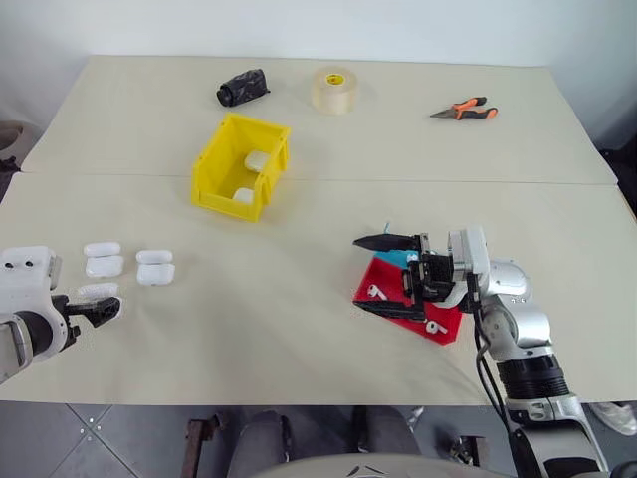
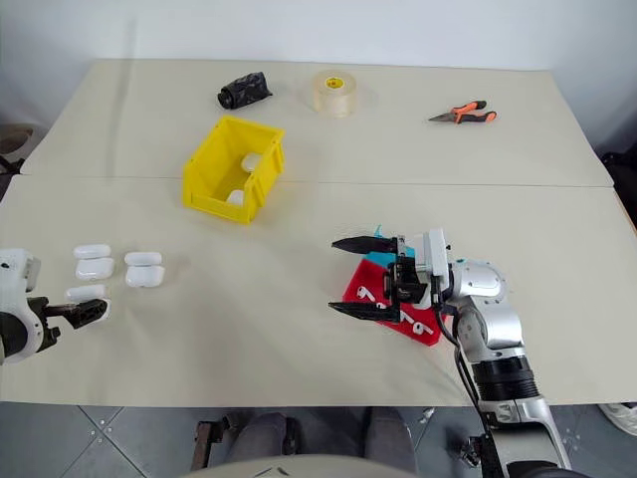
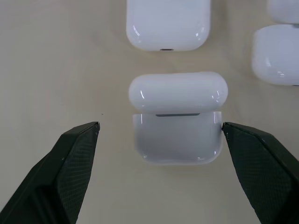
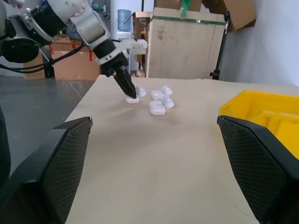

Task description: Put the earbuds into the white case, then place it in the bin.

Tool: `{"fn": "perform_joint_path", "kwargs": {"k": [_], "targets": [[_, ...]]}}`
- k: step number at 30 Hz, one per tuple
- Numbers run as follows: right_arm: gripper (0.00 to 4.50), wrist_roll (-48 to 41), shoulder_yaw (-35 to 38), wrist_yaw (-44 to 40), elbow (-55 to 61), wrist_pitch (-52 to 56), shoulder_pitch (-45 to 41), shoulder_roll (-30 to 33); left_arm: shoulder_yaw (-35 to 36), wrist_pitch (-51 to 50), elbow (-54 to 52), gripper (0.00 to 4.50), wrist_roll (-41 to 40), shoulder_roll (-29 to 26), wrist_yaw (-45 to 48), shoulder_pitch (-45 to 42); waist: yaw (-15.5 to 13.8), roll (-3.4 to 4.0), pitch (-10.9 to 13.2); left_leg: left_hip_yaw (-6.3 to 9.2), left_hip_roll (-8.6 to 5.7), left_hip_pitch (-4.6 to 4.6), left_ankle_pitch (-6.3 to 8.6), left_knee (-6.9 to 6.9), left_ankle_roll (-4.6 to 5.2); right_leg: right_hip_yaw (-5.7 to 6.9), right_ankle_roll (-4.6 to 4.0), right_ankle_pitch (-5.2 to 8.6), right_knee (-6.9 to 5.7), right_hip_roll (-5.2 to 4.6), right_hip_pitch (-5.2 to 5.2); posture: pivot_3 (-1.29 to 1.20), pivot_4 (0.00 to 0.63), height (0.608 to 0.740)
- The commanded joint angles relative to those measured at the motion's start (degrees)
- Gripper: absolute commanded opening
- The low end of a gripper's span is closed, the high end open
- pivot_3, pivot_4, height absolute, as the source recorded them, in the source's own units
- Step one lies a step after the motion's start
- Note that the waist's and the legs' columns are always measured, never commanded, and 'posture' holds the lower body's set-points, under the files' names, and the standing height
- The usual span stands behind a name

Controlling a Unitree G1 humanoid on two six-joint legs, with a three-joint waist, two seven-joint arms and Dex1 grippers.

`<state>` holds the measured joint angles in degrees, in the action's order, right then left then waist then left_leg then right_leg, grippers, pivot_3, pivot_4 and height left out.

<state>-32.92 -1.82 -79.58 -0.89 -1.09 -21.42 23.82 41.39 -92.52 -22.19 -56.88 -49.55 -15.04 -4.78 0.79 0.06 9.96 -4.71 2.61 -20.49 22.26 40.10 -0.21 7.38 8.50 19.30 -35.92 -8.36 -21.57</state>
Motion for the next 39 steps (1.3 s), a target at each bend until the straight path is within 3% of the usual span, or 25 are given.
{"fn": "perform_joint_path", "kwargs": {"k": [1,10,15,22,25,29,34,39], "targets": [[4.50,-1.0,0.8,0.6,2.6,-0.3,0.7,0.0,-0.7,0.0,1.7,4.47,-3.5,0.8,-4.4,-2.1,0.0,0.00,0.0,-0.01,0.00,0.00,0.00,0.00,-0.01,-0.02,0.00,0.00,0.00,0.00,0.00,0.00,0.150,0.740],[4.50,-0.1,0.4,1.4,2.4,-2.3,1.9,-1.1,0.9,0.0,3.3,4.47,-9.8,3.1,-14.4,-1.8,0.4,0.00,0.0,-0.08,0.00,0.11,-0.02,0.00,-0.03,-0.13,0.00,0.00,-0.05,0.00,0.02,0.00,0.150,0.740],[4.50,0.1,0.3,1.5,1.8,-3.4,2.8,-1.6,2.7,0.0,2.8,4.47,-13.8,7.6,-21.0,-1.3,0.7,0.01,0.0,-0.14,0.00,0.21,-0.02,-0.01,-0.04,-0.22,0.00,0.00,-0.06,0.00,0.07,0.00,0.150,0.740],[4.50,0.2,0.0,1.7,1.7,-4.5,3.6,-2.5,2.8,0.0,3.7,4.47,-16.3,6.6,-24.6,-0.3,0.7,0.02,0.0,-0.26,0.00,0.29,-0.02,-0.03,-0.04,-0.32,0.00,0.00,-0.07,0.00,0.09,0.00,0.150,0.740],[4.50,0.2,-0.1,2.0,2.0,-4.7,3.8,-2.6,2.8,0.0,4.1,3.90,-16.4,6.6,-25.0,-0.4,0.8,0.02,0.0,-0.30,0.00,0.30,-0.03,-0.04,-0.04,-0.33,0.00,0.00,-0.06,0.01,0.08,0.00,0.150,0.740],[4.50,0.4,0.0,2.8,2.2,-4.6,3.9,-2.7,3.3,0.0,3.7,2.82,-15.8,7.3,-25.0,0.2,0.8,0.03,0.0,-0.38,0.01,0.34,-0.03,-0.08,-0.05,-0.39,0.00,0.00,-0.06,0.03,0.06,0.00,0.150,0.740],[4.50,0.5,0.1,3.1,1.8,-4.5,3.7,-2.5,5.4,0.0,1.3,2.82,-16.3,7.8,-23.7,2.7,1.0,0.04,0.0,-0.45,0.02,0.37,-0.04,-0.11,-0.07,-0.49,0.00,0.00,-0.06,0.06,0.02,0.00,0.150,0.740],[4.50,1.0,0.6,2.9,0.2,-4.7,3.8,-1.9,12.7,9.8,-11.0,2.82,-20.4,7.9,-7.0,11.7,1.2,-0.03,0.0,-0.55,0.05,0.33,-0.03,-0.17,-0.08,-0.58,0.00,0.00,0.00,0.10,-0.08,0.00,0.150,0.740]]}}
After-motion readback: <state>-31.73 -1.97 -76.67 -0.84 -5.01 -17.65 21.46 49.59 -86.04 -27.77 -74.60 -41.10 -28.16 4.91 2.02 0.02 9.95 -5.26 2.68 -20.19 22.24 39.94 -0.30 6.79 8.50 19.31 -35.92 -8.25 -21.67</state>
